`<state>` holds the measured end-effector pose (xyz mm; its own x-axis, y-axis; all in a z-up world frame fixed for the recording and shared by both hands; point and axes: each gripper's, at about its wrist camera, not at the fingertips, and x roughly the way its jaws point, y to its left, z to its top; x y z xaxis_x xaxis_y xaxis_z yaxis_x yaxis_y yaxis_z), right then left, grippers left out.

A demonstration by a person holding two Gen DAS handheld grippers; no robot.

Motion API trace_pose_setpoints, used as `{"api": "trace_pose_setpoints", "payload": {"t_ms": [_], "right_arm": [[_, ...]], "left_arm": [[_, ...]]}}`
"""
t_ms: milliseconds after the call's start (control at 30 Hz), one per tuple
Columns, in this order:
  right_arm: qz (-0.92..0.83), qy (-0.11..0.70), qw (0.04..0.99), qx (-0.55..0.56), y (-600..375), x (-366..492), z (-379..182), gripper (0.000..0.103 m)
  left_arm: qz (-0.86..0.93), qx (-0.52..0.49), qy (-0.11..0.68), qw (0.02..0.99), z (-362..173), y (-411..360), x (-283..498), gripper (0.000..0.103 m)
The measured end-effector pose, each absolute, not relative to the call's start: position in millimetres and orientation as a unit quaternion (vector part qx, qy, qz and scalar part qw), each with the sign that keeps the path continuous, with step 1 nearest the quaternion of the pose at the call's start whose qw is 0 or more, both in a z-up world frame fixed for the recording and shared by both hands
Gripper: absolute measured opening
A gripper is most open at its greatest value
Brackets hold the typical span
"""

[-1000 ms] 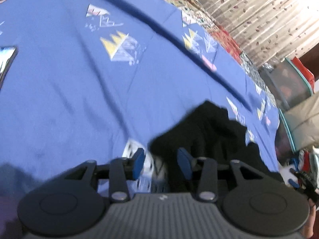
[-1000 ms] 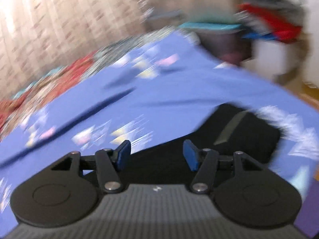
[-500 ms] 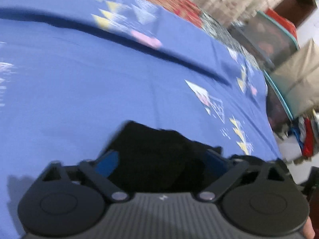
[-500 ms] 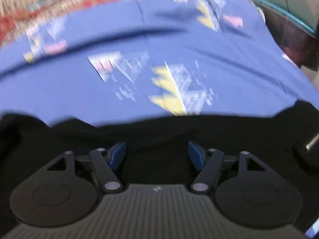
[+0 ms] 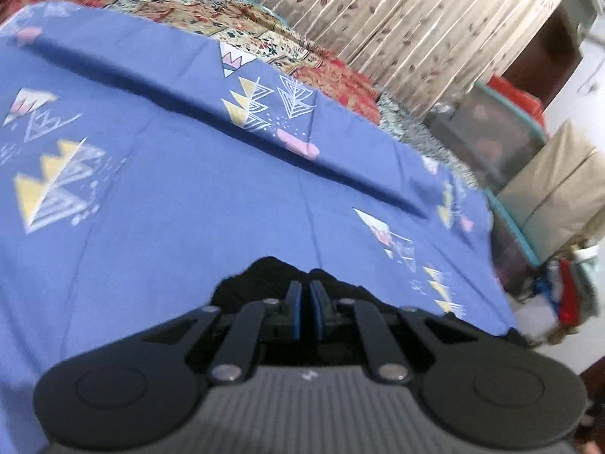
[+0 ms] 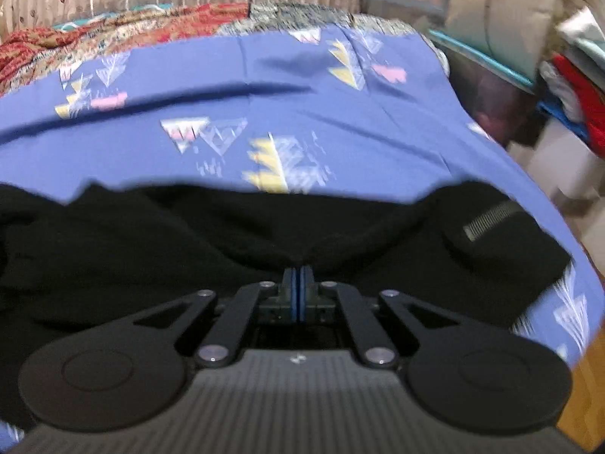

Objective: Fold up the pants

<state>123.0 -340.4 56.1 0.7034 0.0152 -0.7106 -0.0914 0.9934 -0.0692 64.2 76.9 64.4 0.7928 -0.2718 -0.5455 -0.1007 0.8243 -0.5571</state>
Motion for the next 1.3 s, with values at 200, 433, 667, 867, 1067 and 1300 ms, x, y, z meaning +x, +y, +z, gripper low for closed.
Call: {"api": "trace_pose_setpoints", "payload": {"t_ms": [200, 433, 667, 867, 1067, 1300], "right_arm": [[0.034, 0.465, 0.885, -0.001, -357.8, 111.9, 24.7, 0.010], [0.060, 0.364, 0.927, 0.072, -342.9, 134.7, 88.4, 0.047], [0.079, 0.388, 0.915, 0.078, -290.9, 217.7, 91.7, 0.078], [0.042, 0.513, 0.857, 0.011, -256.8, 260.1, 7.8, 0.063], [0.040, 0.416, 0.906, -0.070, -239.2, 223.9, 34.7, 0.010], [0.076, 0.224, 0.972, 0.000, -283.7, 157.8, 115.1, 0.011]], "left_arm": [[-0.055, -0.322, 0.330, 0.886, 46.9, 74.7, 5.5, 0.006], [-0.056, -0.316, 0.328, 0.889, 44.0, 67.3, -11.3, 0.006], [-0.063, -0.299, 0.320, 0.897, 53.8, 55.9, -22.7, 0.006], [-0.063, -0.284, 0.319, 0.902, 57.5, 47.9, -36.3, 0.004], [-0.051, -0.285, 0.328, 0.899, 51.4, 51.3, -44.5, 0.003], [-0.036, -0.294, 0.340, 0.893, 45.9, 59.5, -43.5, 0.004]]}}
